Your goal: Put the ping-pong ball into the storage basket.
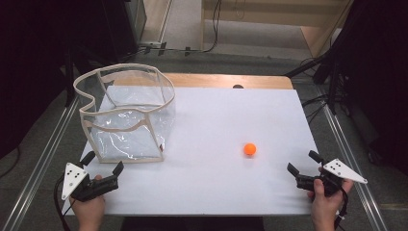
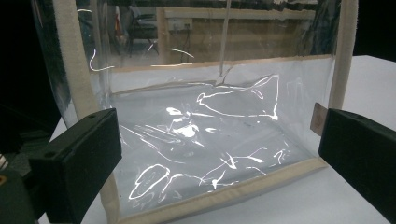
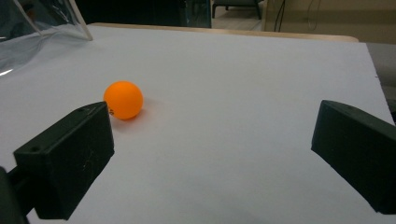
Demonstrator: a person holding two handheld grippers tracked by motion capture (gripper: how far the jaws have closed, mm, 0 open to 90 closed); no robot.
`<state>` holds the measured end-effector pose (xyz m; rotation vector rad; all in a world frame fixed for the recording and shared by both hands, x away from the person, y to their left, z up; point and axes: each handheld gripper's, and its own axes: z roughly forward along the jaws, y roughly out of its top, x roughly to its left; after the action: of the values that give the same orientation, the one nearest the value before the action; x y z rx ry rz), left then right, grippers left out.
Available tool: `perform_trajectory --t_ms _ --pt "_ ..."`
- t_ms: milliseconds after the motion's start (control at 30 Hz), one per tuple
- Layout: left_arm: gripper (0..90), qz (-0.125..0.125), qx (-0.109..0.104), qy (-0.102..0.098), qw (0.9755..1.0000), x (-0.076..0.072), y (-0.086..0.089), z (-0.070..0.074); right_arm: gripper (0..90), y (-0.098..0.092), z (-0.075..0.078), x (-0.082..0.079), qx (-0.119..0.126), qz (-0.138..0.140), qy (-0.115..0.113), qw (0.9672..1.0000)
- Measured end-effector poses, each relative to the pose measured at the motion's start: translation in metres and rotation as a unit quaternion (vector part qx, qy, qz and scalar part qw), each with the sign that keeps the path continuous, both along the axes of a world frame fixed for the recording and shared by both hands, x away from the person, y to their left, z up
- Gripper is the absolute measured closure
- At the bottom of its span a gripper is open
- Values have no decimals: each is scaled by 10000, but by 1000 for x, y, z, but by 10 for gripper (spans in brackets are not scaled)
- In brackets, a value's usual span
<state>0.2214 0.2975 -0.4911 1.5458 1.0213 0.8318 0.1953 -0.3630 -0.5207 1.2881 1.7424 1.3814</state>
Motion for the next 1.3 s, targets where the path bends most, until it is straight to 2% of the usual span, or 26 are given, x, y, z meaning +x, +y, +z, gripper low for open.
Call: perform_trajectory --t_ms 100,133,200,300,367,433,467,567,700,733,1100,1300 --pt "0 8 29 6 10000 0 -1 0 0 -1 1 0 -3 -13 37 10000" --pt "0 5 41 3 10000 0 -1 0 0 -2 2 0 57 57 17 10000" --pt "0 -2 35 2 10000 0 -1 0 0 -3 2 1 6 142 -55 9999" --pt "0 -5 19 8 10000 -1 -1 0 0 -4 3 3 -59 257 -42 9996" --pt "0 0 23 -6 10000 -1 -1 0 0 -4 6 4 4 367 -41 9993" --pt "0 1 41 -7 10000 -1 -1 0 0 -4 7 4 9 329 1 9995" --pt "0 -5 61 -11 10000 -1 -1 0 0 -3 11 5 -82 387 114 9992" --pt "0 -6 98 -6 10000 -2 -2 0 0 -2 17 7 -148 496 292 9982" --pt "0 0 107 3 9999 -2 -2 0 0 -1 23 11 -213 593 377 9973" --pt "0 3 103 -6 9999 -2 -2 -1 0 0 26 13 -254 704 431 9963" --pt "0 -14 150 17 9999 -2 -3 -1 0 4 32 22 -415 893 582 9934" --pt "0 -10 149 12 9999 -2 -3 -1 0 7 41 29 -508 985 615 9919"
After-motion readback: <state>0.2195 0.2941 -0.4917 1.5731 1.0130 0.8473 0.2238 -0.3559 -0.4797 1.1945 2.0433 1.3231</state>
